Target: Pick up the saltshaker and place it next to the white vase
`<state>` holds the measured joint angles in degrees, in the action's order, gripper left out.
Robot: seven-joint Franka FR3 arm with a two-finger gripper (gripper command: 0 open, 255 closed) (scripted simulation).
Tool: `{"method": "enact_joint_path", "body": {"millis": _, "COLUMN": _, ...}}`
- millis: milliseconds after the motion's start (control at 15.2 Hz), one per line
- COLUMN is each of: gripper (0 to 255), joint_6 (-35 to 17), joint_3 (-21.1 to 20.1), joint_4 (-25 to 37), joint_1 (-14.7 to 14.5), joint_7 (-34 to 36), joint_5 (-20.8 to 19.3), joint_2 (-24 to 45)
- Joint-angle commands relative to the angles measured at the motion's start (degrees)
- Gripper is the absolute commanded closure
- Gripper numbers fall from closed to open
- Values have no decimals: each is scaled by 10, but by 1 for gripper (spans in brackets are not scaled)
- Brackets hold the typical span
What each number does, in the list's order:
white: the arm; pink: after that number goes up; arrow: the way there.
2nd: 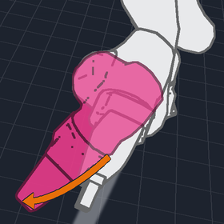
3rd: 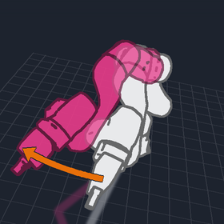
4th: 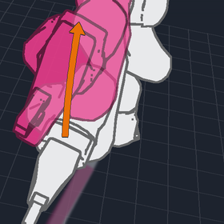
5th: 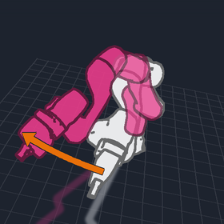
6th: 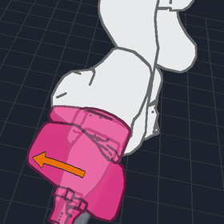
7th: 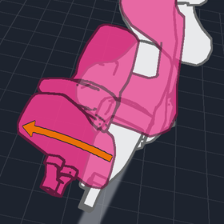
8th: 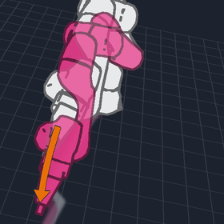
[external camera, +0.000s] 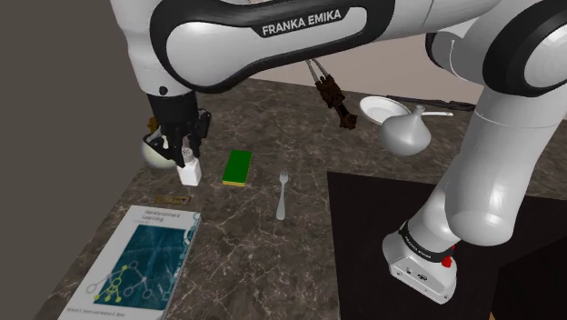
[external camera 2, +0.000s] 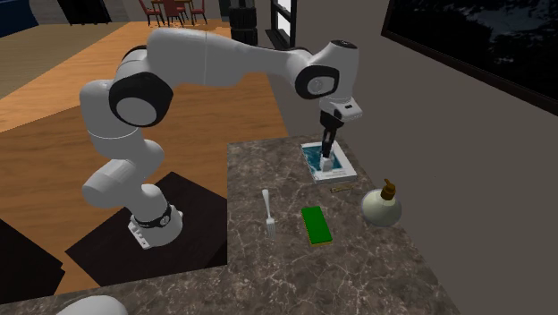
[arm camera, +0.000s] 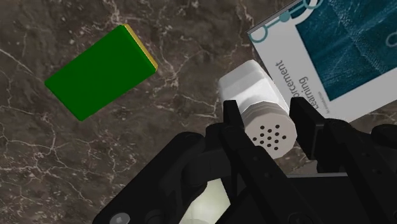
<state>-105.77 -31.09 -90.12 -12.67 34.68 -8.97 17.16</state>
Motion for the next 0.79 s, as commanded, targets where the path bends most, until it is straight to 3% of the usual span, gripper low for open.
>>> {"method": "enact_joint_path", "body": {"millis": 0, "gripper": 255, "joint_6": 16, "joint_3": -1, "joint_4": 16, "joint_1": -1, "joint_7": -1, "joint_5": 1, "joint_2": 0}}
{"method": "enact_joint_path", "body": {"millis": 726, "gripper": 255, "joint_6": 104, "joint_3": -3, "joint_4": 110, "joint_1": -11, "joint_7": -2, "joint_5": -1, "joint_2": 6}}
